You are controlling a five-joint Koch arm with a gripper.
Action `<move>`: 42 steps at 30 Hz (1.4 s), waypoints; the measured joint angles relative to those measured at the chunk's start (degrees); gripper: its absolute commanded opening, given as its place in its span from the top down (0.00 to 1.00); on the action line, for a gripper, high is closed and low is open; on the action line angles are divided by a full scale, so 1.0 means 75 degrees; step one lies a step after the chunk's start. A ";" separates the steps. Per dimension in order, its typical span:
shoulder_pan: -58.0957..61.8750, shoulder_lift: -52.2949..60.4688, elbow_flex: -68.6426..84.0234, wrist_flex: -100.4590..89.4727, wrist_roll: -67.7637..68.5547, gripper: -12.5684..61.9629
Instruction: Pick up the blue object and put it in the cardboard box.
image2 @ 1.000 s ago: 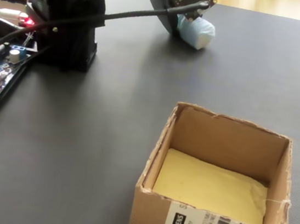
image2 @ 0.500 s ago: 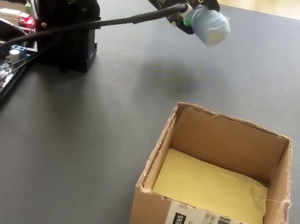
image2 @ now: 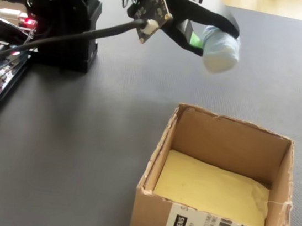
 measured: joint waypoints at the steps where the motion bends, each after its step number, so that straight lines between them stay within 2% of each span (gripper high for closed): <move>1: 0.0187 0.0000 0.0000 -0.0129 0.0000 0.75; 13: 0.2156 -0.0141 0.0047 -0.1383 -0.0141 0.75; 23: 0.3129 -0.1512 -0.1348 -0.1383 -0.0539 0.75; 26: 0.3703 -0.2379 -0.2039 -0.1406 -0.0598 0.75; 35: 0.4559 -0.3551 -0.2578 -0.1406 -0.0598 0.74; 42: 0.4746 -0.3820 -0.3164 -0.0949 -0.0609 0.53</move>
